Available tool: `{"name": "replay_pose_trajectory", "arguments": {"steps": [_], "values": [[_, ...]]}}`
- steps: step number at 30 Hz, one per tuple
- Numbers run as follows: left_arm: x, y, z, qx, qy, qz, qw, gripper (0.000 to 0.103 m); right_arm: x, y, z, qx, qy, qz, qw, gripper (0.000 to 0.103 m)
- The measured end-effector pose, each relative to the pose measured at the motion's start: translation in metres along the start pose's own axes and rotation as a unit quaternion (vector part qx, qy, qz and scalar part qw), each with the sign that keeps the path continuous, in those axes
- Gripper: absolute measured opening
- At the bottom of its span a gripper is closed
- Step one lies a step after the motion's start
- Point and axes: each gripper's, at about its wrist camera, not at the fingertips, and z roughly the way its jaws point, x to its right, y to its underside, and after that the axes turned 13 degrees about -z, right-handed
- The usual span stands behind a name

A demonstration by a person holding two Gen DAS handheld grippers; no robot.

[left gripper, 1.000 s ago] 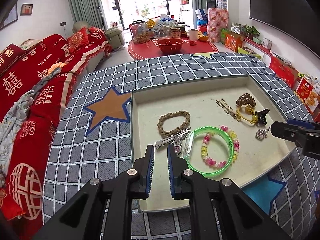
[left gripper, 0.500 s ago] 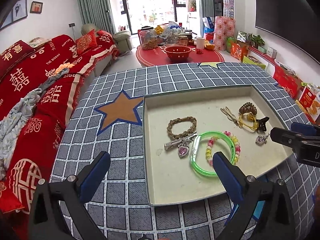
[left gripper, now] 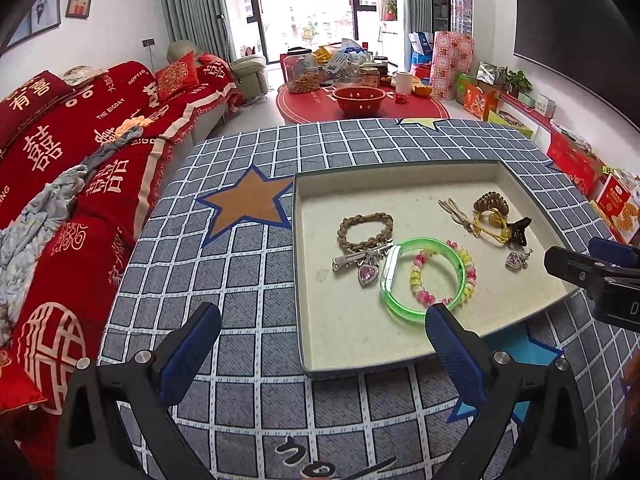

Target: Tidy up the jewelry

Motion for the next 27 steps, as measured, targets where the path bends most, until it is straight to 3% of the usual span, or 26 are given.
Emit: {"name": "replay_pose_trajectory", "arguments": {"steps": [16,27], "values": [[-0.003,0.038,-0.037,-0.004,0.026,-0.022,0.9994,0.103,-0.014,0.044,-0.037,0.019,0.020,-0.006,1.000,0.091],[-0.006,0.063,-0.064,0.027,0.024,-0.026,0.9990,0.103,-0.024,0.067,-0.060,0.045,0.035,-0.007,0.998,0.091]]}}
